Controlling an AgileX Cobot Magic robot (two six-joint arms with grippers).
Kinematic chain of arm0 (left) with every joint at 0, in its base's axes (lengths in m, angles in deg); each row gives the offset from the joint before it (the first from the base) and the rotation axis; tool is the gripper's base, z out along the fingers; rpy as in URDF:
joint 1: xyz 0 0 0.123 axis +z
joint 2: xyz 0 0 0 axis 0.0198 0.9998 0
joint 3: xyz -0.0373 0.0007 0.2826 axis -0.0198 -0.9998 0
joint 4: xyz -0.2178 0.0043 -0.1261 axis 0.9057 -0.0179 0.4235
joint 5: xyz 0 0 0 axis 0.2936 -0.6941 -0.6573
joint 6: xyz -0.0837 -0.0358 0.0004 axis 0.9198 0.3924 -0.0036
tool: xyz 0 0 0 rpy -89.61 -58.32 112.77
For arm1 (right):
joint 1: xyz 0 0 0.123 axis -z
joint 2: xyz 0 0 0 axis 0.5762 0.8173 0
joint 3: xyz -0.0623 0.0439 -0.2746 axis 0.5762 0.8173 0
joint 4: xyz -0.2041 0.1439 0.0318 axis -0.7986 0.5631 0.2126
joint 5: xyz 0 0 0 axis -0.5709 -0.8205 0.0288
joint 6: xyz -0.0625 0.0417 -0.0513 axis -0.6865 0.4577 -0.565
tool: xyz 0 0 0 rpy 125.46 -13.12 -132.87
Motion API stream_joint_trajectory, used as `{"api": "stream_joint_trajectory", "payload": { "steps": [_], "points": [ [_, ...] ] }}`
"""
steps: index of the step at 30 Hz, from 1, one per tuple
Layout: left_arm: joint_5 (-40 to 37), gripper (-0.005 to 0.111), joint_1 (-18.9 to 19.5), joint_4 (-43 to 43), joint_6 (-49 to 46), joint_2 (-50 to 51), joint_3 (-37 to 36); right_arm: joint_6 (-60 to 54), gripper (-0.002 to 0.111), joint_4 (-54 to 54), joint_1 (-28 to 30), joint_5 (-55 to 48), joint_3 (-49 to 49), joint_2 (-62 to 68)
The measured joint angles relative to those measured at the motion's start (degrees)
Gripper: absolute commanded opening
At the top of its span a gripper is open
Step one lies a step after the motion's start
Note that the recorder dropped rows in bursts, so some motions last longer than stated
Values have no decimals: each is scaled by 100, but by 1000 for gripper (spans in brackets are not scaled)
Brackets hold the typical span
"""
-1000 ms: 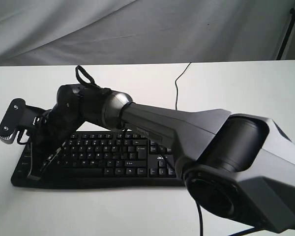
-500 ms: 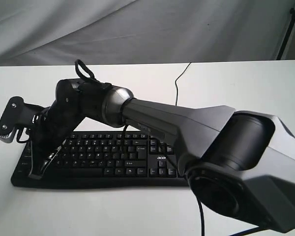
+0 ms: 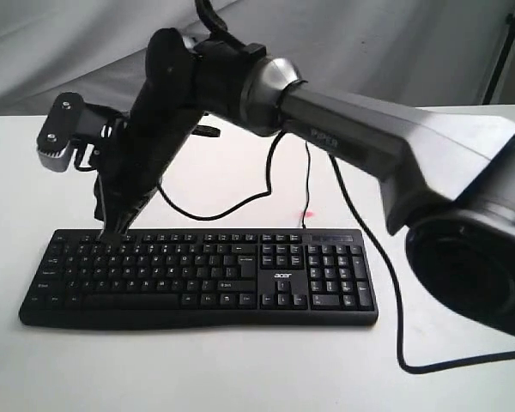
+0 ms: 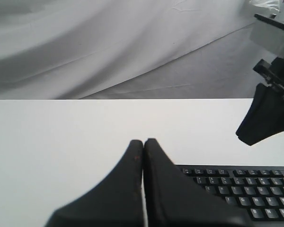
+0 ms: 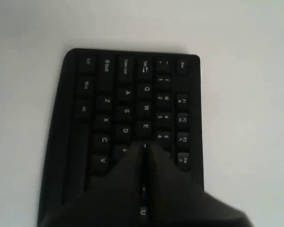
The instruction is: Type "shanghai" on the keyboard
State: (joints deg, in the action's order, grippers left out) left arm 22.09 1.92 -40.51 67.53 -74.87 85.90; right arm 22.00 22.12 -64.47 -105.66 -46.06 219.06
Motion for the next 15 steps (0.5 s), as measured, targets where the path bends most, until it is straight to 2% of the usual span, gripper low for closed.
{"api": "stream_joint_trajectory", "payload": {
  "steps": [10, 15],
  "points": [
    [0, 1, 0, 0, 0, 0, 0, -1215, 0, 1000, 569, 507, 2018, -799],
    [0, 1, 0, 0, 0, 0, 0, -2384, 0, 2058, 904, 1076, 2878, -833]
  ]
}}
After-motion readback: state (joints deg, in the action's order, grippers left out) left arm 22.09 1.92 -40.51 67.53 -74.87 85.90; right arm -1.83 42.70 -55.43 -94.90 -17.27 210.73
